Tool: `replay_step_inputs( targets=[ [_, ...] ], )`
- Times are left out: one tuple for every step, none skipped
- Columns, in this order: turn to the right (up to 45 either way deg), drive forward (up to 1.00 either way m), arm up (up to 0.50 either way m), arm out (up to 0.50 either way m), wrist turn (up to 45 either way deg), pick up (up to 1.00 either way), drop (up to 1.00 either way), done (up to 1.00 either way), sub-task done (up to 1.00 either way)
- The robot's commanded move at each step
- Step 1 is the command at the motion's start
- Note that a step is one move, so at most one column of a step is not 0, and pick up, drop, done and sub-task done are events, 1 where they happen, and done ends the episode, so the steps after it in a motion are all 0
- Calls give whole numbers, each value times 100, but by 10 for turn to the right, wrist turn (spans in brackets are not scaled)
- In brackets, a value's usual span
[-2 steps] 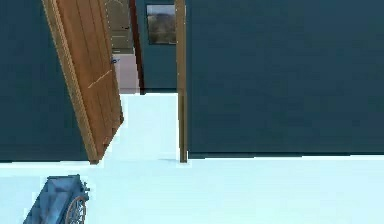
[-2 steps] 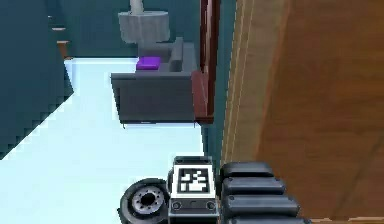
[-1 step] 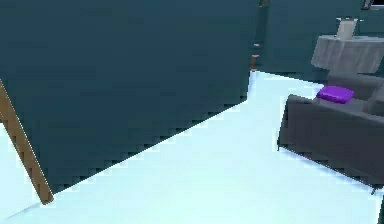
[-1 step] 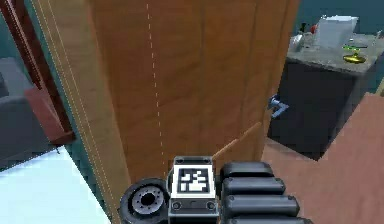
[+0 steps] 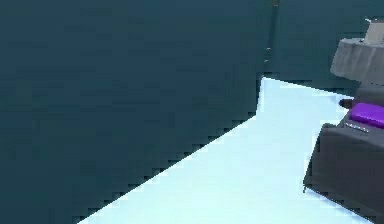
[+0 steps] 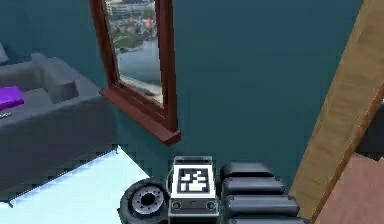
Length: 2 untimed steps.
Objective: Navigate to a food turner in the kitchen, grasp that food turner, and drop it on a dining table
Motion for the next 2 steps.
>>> replay_step_inputs(
  targets=[
    [180,0,0,0,0,0,0,0,0],
    [0,100,0,0,0,0,0,0,0]
  ],
)
